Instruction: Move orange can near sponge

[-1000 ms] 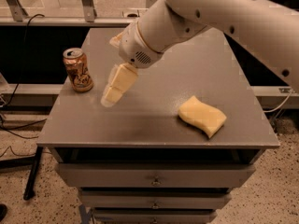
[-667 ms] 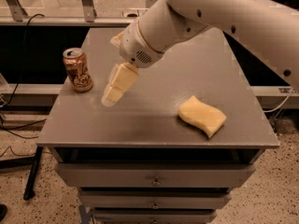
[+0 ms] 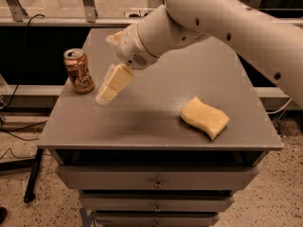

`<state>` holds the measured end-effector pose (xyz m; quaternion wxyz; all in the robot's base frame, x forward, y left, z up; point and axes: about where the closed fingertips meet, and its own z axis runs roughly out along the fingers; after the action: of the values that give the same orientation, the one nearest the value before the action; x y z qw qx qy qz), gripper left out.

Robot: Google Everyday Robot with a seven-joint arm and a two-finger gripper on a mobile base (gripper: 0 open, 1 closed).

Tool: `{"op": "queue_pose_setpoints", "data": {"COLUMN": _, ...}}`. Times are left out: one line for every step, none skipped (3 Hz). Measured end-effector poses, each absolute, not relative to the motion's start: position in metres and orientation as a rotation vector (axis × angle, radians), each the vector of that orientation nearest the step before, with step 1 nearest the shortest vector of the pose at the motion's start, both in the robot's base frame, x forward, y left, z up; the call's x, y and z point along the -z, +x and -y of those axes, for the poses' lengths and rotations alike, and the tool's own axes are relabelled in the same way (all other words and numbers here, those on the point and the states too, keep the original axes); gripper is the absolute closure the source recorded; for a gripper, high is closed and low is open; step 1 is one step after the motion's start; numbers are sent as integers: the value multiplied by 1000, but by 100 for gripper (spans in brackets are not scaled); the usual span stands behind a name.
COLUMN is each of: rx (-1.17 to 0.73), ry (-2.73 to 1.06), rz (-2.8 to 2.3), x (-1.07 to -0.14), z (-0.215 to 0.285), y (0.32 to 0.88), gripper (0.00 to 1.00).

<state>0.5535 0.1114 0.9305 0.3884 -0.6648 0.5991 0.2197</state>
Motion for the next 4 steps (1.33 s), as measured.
{"op": "queue_pose_setpoints", "data": {"rx": -639, "ry": -1637, "rz": -1459, "x": -917, "z": -136, "y": 578, "gripper": 0}}
{"op": "queue_pose_setpoints", "data": {"rx": -723, "ry": -1584, "rz": -1414, "x": -903, "z": -160, "y": 595, "gripper": 0}}
{"op": "queue_pose_setpoints", "data": {"rx": -793, "ry": -1559, "rz": -1402, "x": -893, "z": -184, "y": 603, "gripper": 0}}
{"op": "queue_pose_setpoints", "data": {"rx": -839, "ry": -1527, "rz": -1425, "x": -884, "z": -205, "y": 605, "gripper": 18}}
